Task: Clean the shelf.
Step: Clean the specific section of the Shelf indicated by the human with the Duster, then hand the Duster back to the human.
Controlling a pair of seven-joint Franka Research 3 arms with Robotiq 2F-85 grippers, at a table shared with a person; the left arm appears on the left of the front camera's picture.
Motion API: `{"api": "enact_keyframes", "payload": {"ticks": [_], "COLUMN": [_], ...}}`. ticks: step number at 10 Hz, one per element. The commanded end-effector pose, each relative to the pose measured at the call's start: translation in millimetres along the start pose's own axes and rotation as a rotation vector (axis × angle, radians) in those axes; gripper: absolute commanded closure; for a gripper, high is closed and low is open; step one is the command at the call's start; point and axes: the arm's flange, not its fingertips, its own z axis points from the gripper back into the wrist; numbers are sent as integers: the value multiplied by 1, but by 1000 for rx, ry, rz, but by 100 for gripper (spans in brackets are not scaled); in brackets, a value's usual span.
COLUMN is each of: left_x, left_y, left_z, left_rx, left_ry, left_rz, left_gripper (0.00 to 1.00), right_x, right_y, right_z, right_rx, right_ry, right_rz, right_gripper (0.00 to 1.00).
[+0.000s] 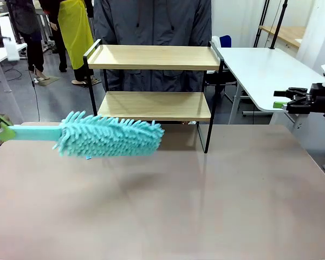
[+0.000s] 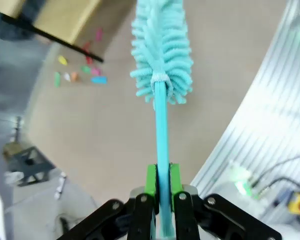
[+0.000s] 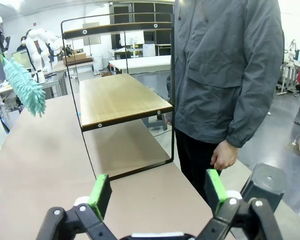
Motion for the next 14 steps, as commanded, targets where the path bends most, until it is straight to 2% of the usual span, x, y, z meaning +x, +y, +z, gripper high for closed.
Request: {"api": "enact_keyframes", "payload": {"ticks": [1, 3, 5, 6, 7, 14], "left_x": [0, -5, -5, -3, -3, -3], "left_y": [19, 20, 18, 16, 14, 14], "left_z": [2, 5, -2, -9, -7, -7], "left_rx": [-20, -46, -43, -38, -63, -63], "left_ry": [56, 133, 170, 133, 153, 153], "left_rz": [-68, -162, -252, -249, -187, -187], "left_gripper": [87, 87, 87, 87, 87, 87], "right_x": [3, 3, 3, 3, 3, 3], "right_y": [1, 1, 1, 1, 1, 1], "right_z": [-2, -2, -2, -2, -2, -2], "right_rx": [2, 2, 2, 2, 2, 2], "right_ry": [-1, -1, -1, -1, -1, -1], "right_rz": [5, 5, 5, 5, 5, 5], "right_gripper": [0, 0, 0, 0, 0, 0]}}
